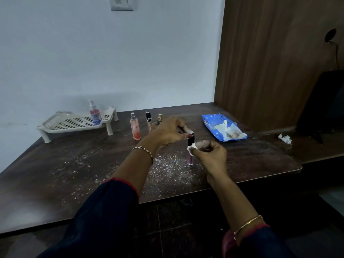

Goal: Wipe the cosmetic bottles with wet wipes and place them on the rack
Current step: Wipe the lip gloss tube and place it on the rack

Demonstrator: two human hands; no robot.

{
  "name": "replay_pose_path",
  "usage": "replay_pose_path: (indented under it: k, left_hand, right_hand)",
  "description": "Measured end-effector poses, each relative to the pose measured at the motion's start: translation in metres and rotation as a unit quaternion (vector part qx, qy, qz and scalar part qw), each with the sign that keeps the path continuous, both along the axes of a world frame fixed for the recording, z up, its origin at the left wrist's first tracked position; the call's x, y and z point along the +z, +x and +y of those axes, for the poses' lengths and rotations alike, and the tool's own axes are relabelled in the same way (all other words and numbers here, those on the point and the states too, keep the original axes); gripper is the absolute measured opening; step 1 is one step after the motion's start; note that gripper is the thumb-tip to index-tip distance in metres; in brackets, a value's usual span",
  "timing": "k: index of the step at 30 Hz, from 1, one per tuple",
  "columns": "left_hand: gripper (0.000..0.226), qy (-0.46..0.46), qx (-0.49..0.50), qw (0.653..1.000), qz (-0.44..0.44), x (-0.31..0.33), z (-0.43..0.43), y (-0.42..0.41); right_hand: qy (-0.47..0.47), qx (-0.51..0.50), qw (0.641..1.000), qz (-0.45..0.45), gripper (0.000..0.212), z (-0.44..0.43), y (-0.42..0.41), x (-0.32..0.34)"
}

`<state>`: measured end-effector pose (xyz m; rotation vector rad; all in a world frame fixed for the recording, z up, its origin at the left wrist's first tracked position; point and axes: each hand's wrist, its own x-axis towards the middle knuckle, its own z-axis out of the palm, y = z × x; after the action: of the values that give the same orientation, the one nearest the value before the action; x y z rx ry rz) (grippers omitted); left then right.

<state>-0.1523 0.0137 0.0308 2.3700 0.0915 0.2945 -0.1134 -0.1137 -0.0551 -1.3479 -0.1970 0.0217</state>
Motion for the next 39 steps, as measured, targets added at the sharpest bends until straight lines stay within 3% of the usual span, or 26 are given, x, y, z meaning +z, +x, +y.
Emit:
replay_pose_path:
  k: [11,18,22,24,26,30,39]
  left_hand:
    - [0.020,0.009,-0.001,1.000,0.000,0.000,0.001,-0.001]
    - [0.019,0.018,-0.012,1.000,0.015,0.001,0.002,-0.001]
    - [0.018,0.005,-0.017,1.000,0.026,0.001,0.003,0.001]
    - [0.018,-0.003,-0.014,1.000,0.023,0.000,0.004,0.001]
    - [0.016,-0.001,-0.011,1.000,0.020,-0.001,0.005,0.000]
    - [0.018,0.002,-0.008,1.000,0.015,-0.004,0.010,-0.002]
    - [0.022,0.085,0.021,0.996,-0.008,-0.011,0.022,-0.023]
  right_hand:
    - [0.004,0.022,0.999,-0.031,0.018,-0.004,0.005,-0.007]
    - [-0.007,0.125,0.992,0.027,0.014,-0.019,0.020,-0.004]
    - [0.018,0.098,0.994,-0.031,0.007,-0.012,0.028,0.013]
    - [0.015,0.085,0.995,-0.056,0.022,-0.010,0.029,0.016]
    - [-0.002,0.084,0.995,-0.052,0.032,-0.011,0.028,0.010]
    - [-0.071,0.104,0.991,-0.034,0.024,-0.015,0.023,-0.010]
    - [-0.186,0.071,0.970,-0.138,0.021,-0.011,0.014,-0.004]
